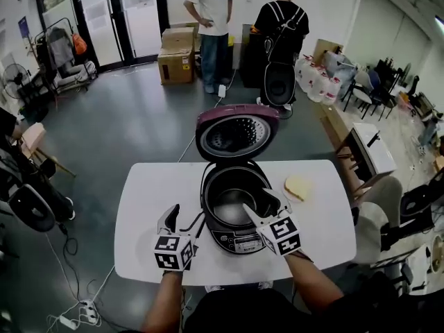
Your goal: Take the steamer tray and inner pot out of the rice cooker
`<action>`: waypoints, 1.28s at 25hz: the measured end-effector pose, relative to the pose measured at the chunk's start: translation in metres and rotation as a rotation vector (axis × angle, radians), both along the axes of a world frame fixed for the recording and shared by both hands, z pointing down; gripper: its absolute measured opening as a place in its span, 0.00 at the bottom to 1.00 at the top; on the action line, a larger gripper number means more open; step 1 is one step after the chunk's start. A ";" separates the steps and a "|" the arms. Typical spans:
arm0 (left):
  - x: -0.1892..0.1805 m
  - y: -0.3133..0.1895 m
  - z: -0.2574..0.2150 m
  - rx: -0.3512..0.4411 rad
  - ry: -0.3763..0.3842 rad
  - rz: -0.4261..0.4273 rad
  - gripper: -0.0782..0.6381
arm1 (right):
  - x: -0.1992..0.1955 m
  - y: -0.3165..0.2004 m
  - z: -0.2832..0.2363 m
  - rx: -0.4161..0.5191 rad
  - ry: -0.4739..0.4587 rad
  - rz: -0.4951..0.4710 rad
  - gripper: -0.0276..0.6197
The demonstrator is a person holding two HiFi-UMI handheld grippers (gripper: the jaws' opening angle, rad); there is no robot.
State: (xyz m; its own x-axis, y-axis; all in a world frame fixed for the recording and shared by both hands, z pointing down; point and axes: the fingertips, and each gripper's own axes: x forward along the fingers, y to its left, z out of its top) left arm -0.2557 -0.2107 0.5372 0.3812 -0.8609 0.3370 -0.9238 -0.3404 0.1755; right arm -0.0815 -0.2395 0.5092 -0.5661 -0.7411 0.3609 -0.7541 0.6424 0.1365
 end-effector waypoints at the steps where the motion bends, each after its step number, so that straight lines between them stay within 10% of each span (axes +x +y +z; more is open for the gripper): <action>1: 0.011 -0.004 0.003 -0.019 0.023 0.016 0.58 | 0.014 -0.003 0.003 -0.022 -0.009 0.017 0.40; 13: 0.062 -0.020 0.049 -0.360 0.450 0.033 0.59 | 0.093 -0.024 0.062 -0.414 -0.231 0.011 0.41; 22: 0.078 -0.021 0.051 -0.483 0.774 0.061 0.53 | 0.099 -0.032 0.072 -0.707 -0.568 -0.014 0.41; 32: 0.072 -0.027 0.062 -0.547 0.939 0.002 0.53 | 0.099 -0.038 0.090 -0.898 -0.753 0.002 0.41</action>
State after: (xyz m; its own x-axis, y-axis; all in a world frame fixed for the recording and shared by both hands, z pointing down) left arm -0.1836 -0.2378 0.5991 0.6883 -0.6819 0.2475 -0.3409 -0.0029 0.9401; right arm 0.0171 -0.2772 0.5996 -0.8594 -0.3912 0.3293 -0.4519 0.2797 -0.8471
